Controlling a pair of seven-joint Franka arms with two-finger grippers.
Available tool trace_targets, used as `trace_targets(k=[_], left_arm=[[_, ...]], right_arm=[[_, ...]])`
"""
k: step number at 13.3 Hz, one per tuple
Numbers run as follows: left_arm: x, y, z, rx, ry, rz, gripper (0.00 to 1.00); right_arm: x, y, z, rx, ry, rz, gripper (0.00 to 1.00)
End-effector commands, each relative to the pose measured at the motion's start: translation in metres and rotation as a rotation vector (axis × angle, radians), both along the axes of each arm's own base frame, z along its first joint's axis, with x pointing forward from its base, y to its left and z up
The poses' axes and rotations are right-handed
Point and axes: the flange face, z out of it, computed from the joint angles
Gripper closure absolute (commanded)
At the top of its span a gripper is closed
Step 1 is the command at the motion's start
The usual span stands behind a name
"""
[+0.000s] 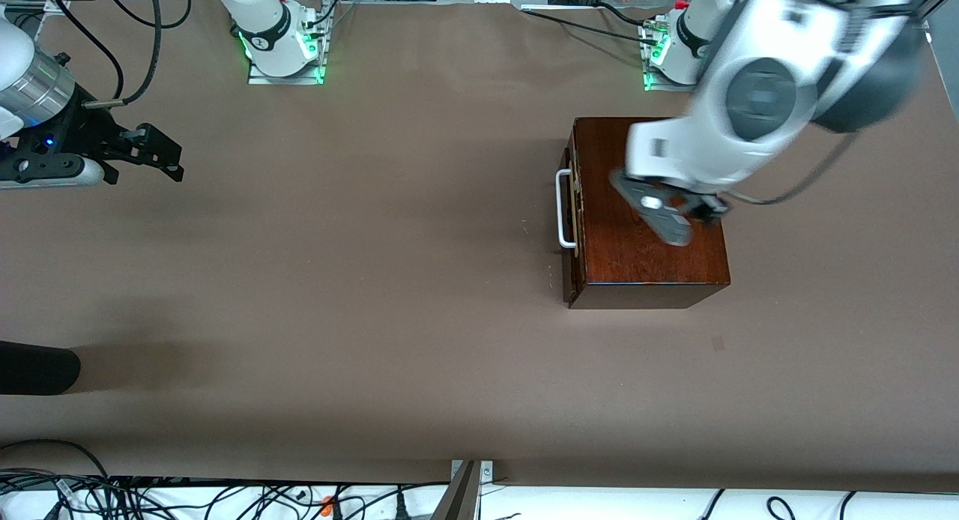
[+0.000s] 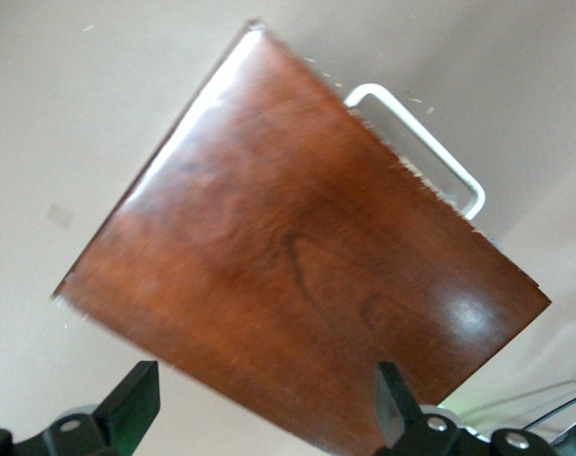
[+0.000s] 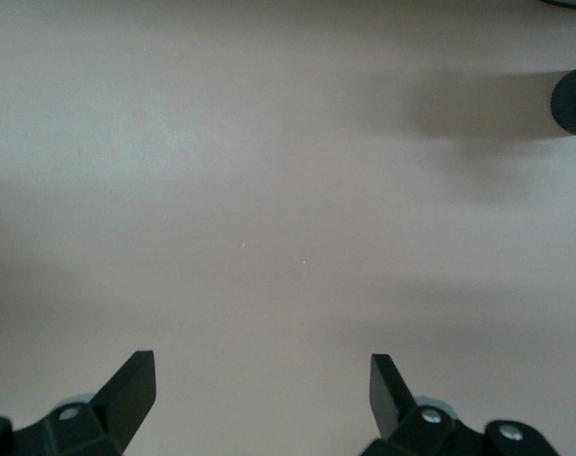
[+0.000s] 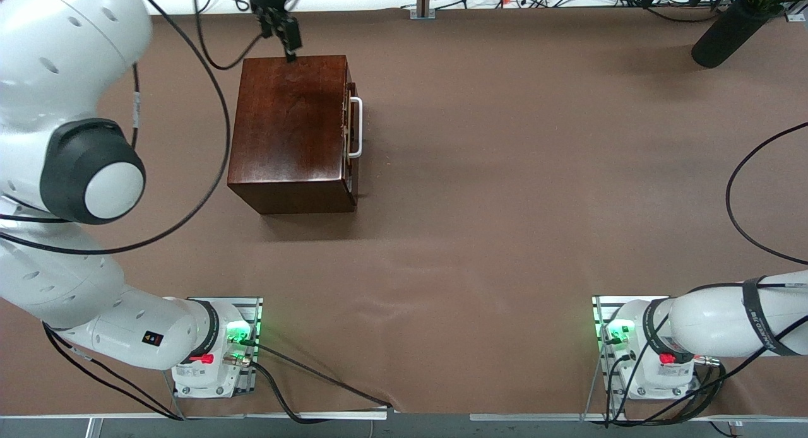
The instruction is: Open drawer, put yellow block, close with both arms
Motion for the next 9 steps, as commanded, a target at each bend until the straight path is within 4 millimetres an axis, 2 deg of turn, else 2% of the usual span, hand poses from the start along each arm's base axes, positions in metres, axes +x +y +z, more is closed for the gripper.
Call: trace_targets(k=[1,2,5,6,7,9], left_arm=[[-0.001,0.062,0.034,-0.055,-0.019,0.158,0.0],[-0.002,0.085,0.044,-0.035,-0.044,0.265,0.0],[-0.015,0.108,0.067,-0.013,-0.196,0.58,0.0],[-0.022,0.118,0.067,-0.027,-0.243,0.63,0.0],[-0.029,0.139,0.068,-0.037,-0.275,0.668,0.0],[-0.037,0.162,0.065,-0.033,-0.279,0.708,0.0]], right_arm=[[0.002,-0.002,0.005,-0.011,-0.008,0.002,0.0],[0.002,-0.001,0.004,-0.012,-0.007,0.002,0.0],[0.002,-0.002,0.005,-0.011,-0.008,0.002,0.0],[0.002,-0.001,0.004,-0.011,-0.008,0.003,0.0],[0.002,-0.001,0.005,-0.011,-0.01,0.003,0.0],[0.002,-0.001,0.004,-0.011,-0.008,0.002,0.0]])
